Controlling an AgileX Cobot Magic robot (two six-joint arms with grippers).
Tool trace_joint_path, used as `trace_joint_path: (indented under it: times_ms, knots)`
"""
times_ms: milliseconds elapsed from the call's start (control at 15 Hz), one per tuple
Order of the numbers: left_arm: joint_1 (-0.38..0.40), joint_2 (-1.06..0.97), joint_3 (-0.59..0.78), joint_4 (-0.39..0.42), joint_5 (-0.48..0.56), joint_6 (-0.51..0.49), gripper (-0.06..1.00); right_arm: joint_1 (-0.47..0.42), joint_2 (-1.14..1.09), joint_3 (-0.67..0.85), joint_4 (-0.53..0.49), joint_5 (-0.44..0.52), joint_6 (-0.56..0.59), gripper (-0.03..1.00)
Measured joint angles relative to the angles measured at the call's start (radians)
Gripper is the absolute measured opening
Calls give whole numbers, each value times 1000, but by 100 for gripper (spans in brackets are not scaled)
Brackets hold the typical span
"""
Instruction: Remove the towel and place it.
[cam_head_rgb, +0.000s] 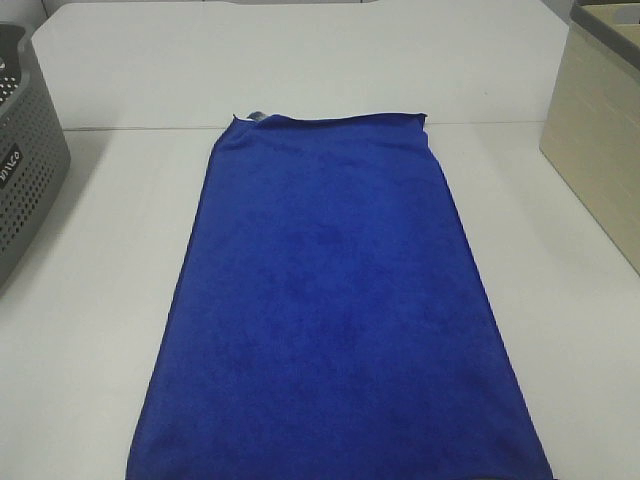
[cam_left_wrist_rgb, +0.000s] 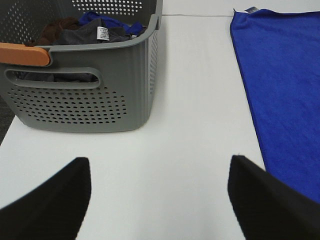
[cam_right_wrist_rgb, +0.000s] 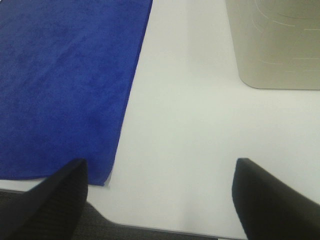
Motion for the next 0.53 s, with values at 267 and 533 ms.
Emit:
trace_joint_path:
  times_ms: [267,533]
  knots:
    - [0,0,0,0,0,0,72,0,0,0,0,0,0,78]
    - [0,0,0,0,0,0,72,0,0,0,0,0,0,78]
